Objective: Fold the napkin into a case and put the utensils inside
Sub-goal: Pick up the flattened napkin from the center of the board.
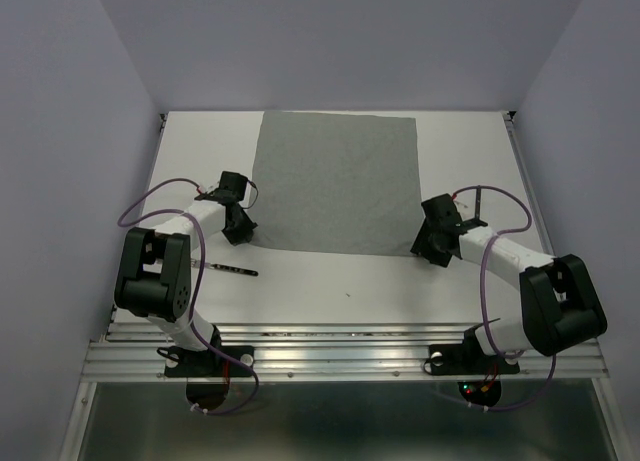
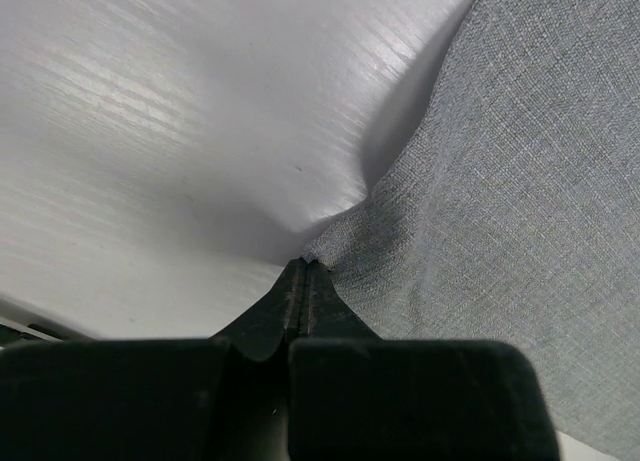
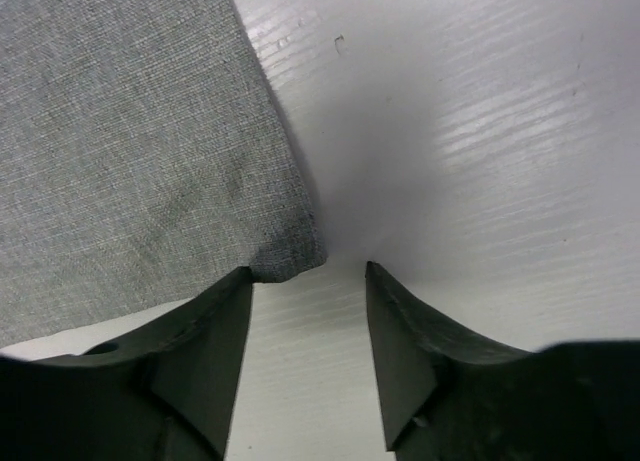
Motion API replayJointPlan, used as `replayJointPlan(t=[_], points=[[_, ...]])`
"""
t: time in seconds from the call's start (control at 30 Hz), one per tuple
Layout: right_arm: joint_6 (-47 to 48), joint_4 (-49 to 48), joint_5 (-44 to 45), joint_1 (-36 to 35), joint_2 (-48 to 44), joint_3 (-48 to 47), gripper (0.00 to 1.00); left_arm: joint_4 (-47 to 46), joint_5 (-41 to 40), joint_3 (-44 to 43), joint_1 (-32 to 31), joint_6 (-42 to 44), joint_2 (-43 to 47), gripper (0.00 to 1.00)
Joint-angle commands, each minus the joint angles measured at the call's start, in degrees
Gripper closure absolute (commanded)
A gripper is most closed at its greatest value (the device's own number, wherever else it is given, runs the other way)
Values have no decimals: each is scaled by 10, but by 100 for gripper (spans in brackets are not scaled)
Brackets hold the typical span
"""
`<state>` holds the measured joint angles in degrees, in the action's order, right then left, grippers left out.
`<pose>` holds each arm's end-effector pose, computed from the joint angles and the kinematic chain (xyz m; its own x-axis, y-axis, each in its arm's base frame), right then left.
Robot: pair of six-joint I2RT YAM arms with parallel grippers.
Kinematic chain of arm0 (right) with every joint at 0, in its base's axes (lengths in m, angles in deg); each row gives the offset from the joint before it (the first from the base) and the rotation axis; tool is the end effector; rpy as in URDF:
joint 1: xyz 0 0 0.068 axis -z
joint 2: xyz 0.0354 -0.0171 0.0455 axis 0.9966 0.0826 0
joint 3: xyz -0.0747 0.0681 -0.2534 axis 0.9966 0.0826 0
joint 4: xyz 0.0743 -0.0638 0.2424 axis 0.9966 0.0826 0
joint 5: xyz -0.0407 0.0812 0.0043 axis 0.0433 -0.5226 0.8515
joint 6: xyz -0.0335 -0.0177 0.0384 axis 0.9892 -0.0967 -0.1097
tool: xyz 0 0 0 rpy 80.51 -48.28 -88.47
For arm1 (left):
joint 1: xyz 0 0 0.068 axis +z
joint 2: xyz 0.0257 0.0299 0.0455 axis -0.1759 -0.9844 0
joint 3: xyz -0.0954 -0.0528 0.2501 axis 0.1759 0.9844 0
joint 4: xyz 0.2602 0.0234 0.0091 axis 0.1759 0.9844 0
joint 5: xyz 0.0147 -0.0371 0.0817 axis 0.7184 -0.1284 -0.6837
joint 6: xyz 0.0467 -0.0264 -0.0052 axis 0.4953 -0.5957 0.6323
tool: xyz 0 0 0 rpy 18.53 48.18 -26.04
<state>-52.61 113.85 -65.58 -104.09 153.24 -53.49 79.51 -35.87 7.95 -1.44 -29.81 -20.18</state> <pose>0.2341 0.0718 0.1645 -0.7905 0.4256 -0.4404 0.4085 0.9022 0.1387 0.3014 -0.0579 0.1712 -0.7360 -0.5286 -0.4230 -0.4603 0.8489 -0.2598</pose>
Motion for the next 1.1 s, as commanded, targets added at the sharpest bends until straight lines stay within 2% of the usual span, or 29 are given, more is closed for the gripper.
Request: replayJointPlan(t=[0.0,0.33,0.37,0.4,0.43,0.47,0.53,0.57,0.63,0.83,1.07], points=[[-15,-30,-5,-2,5,8,49,18,-13,-16,-3,5,24,100],[-7,-29,6,-2,4,-13,43,8,-32,-7,-3,8,3,100],[-6,-29,4,-2,10,-15,43,6,-30,-5,-3,6,2,97],[-5,-28,3,-2,13,-18,43,-4,-20,2,-3,3,9,84],[-6,-28,3,-2,13,-19,43,-9,-16,8,-3,-1,14,84],[-5,-28,3,-2,16,-19,43,-13,-16,15,-3,-3,24,71],[-5,-28,3,-2,19,-21,43,-15,-16,17,-4,-5,31,59],[-3,-28,1,-2,19,-21,43,-14,-17,17,-3,-5,32,45],[0,-28,1,-2,21,-23,42,-13,-15,19,-3,-5,35,37],[-2,-26,8,-2,32,-26,42,-23,-14,23,-4,-3,28,38],[1,-26,8,-2,34,-26,42,-28,-16,15,-11,-5,6,50]])
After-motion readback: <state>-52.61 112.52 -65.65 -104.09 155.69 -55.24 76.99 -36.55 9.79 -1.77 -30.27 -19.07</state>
